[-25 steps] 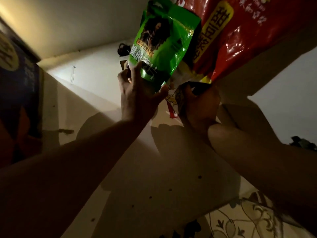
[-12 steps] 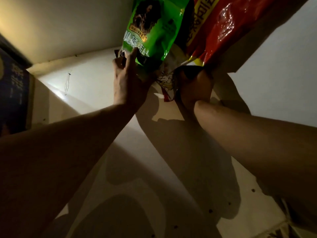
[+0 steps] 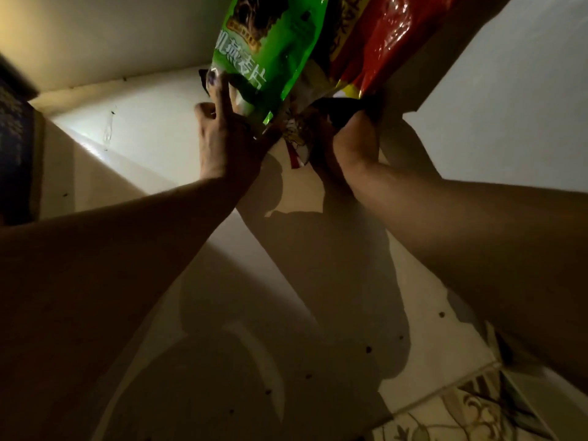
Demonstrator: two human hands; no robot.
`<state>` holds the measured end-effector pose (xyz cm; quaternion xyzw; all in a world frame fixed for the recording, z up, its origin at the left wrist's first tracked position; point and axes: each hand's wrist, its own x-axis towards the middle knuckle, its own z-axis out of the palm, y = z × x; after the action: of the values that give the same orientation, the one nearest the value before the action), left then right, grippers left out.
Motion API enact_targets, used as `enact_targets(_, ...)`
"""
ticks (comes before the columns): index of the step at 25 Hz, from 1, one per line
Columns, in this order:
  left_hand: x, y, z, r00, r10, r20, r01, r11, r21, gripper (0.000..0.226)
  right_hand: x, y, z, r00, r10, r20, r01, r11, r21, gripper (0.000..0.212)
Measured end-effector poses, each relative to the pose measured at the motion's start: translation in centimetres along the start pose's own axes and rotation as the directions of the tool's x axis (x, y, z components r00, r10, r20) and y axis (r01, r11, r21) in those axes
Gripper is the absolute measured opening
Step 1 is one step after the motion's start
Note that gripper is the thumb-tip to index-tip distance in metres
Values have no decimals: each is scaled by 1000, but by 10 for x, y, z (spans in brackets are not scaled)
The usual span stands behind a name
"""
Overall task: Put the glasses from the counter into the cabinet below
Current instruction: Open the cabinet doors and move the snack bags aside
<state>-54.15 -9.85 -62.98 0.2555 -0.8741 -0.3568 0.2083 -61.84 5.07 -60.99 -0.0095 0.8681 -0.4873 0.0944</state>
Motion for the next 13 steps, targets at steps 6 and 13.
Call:
enact_targets(6,-64,6,-6,995,-35,88,24,992,125,78,-51,28,10,982,-190,8,189,969,-161,36)
enact_targets(13,-180,24,-30,976,-127,180,69,953,295,58,-169,83,-32,888,-323,328,457,706,-541,52)
